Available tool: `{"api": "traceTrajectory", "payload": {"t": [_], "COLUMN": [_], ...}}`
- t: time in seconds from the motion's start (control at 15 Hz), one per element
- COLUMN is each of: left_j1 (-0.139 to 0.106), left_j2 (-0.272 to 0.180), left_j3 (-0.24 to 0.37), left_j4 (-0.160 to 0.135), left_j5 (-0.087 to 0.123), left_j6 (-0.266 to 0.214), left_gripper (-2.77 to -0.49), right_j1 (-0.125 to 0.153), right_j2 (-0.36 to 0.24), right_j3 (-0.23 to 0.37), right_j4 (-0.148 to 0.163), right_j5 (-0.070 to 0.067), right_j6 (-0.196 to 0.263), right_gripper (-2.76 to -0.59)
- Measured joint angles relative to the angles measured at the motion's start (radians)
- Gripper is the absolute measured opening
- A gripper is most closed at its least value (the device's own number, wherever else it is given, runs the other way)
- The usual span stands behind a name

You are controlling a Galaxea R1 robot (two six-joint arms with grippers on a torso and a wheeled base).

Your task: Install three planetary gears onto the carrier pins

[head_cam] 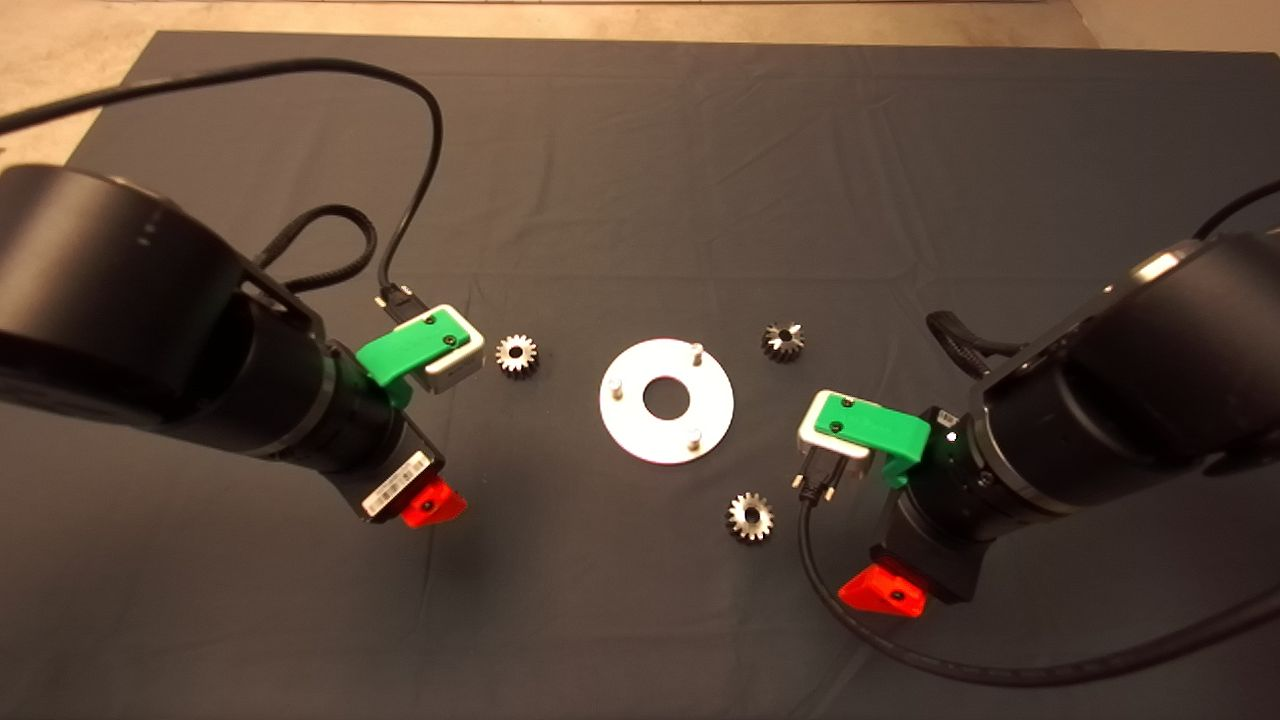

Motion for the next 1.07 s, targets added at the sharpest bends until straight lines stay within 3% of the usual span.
{"api": "traceTrajectory", "payload": {"t": [0.2,0.6,1.07], "left_j1": [0.000,0.000,0.000], "left_j2": [0.000,0.000,-0.004], "left_j3": [0.000,0.000,0.002], "left_j4": [0.000,0.000,0.000], "left_j5": [0.000,0.000,0.000], "left_j6": [0.000,0.000,0.000], "left_gripper": [-0.49,-0.49,-0.49], "right_j1": [-0.018,-0.049,-0.095], "right_j2": [0.022,0.060,0.066], "right_j3": [-0.029,-0.060,-0.064], "right_j4": [-0.041,-0.088,-0.116], "right_j5": [0.000,0.001,0.000], "right_j6": [0.000,-0.004,-0.005], "right_gripper": [-0.60,-0.60,-0.60]}}
